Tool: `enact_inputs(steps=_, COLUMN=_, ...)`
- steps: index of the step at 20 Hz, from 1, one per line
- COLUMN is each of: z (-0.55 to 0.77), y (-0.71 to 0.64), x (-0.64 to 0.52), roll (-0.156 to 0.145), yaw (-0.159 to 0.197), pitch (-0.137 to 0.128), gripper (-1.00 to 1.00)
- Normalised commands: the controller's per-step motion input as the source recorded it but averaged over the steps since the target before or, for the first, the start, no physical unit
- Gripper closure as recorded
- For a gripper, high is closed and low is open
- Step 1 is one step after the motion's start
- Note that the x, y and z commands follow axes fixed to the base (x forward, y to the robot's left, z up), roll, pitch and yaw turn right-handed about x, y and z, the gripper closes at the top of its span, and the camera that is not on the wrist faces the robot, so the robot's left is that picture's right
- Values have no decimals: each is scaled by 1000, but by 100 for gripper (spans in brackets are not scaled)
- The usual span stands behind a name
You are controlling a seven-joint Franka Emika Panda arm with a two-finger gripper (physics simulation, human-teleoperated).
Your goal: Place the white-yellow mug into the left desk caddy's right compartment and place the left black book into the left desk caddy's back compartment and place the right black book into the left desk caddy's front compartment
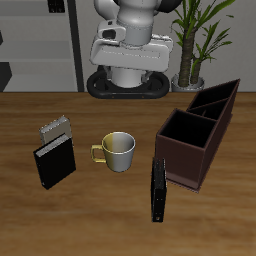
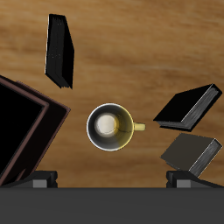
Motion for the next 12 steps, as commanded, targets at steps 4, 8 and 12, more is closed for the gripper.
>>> enact_inputs(steps=4, z=-319, y=-124, x=-107, roll=108, yaw=-8, pitch=-12, gripper=-100)
enact_inputs(steps=8, z=-214, y=-490, x=-38, roll=59, yaw=-91, pitch=-75, gripper=-100)
enact_inputs(steps=12, z=-263, y=-459, x=57, roll=-81, yaw=-40, pitch=-61, gripper=-100)
